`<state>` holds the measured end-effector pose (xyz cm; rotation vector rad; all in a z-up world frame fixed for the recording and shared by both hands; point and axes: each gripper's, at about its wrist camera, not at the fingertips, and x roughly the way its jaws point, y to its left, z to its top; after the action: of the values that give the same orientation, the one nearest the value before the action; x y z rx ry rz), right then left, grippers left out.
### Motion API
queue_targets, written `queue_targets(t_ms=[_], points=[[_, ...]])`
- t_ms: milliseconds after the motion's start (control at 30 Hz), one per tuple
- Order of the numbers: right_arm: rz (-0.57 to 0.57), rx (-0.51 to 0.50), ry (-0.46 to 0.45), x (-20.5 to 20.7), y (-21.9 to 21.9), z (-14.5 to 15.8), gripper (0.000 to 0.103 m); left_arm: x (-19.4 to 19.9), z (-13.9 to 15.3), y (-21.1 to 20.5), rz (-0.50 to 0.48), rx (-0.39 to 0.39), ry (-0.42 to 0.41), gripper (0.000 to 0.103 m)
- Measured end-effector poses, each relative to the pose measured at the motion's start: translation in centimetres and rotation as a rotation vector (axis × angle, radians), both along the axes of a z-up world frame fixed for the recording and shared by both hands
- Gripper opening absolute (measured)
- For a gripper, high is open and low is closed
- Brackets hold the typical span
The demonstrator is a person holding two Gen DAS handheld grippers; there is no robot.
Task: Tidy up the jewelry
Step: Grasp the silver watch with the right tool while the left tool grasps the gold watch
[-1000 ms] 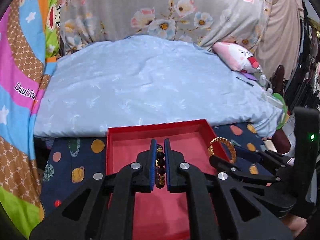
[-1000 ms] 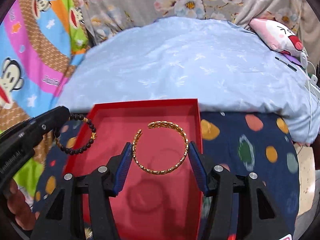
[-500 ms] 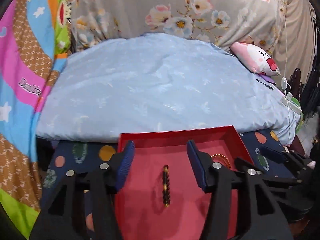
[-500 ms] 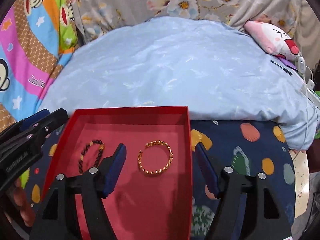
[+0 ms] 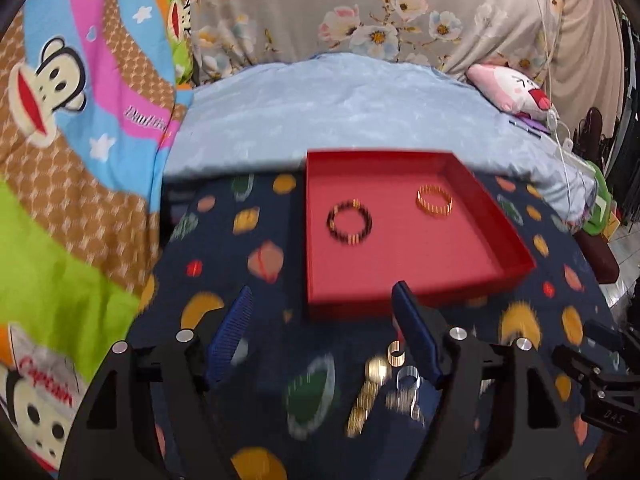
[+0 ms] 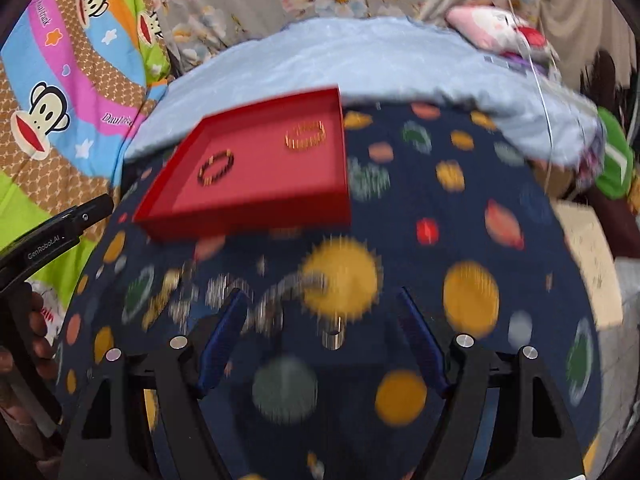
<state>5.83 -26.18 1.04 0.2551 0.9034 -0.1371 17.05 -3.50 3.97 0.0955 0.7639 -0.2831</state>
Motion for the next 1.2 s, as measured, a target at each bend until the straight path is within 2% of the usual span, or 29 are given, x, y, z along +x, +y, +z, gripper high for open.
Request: queue_targets(t_ms=[133, 200, 333, 533, 833, 967, 1200], points=[[-0.017, 0.006, 0.03, -3.5, 1.2, -1.8, 0.075, -3.3, -2.4, 1.0, -0.005, -0.027, 0.068, 0.07], [-0.027, -0.019, 0.033, -4.6, 1.9, -2.3, 0.075, -4.3, -3.1, 1.1, 0.006, -0.026, 0.075, 0.07], [0.007, -0.045, 0.036, -4.9, 3.3, -2.8, 0.064, -6.1, -4.6, 1.1, 0.005, -0.013, 0.092, 0.07], [0.042, -0.039, 0.027, -3.1, 4.2, -3.4, 0.052, -6.5, -5.9, 1.6, 0.031, 0.013, 0.104, 0.07], [0.034, -0.062, 0.034, 0.5, 4.3, -4.5, 0.044, -5.4, -7.3, 2.3, 0.054, 0.003, 0.141, 0.07], [0.026, -0.059, 0.036, 1.4, 3.8, -4.9, 0.038, -5.1, -7.7, 2.2, 0.051, 0.0, 0.148, 0.07], [0.038, -0.057, 0.029, 2.6, 3.9, -5.0, 0.033, -4.7, -8.1, 1.7, 0.037, -0.01, 0.163, 0.07]])
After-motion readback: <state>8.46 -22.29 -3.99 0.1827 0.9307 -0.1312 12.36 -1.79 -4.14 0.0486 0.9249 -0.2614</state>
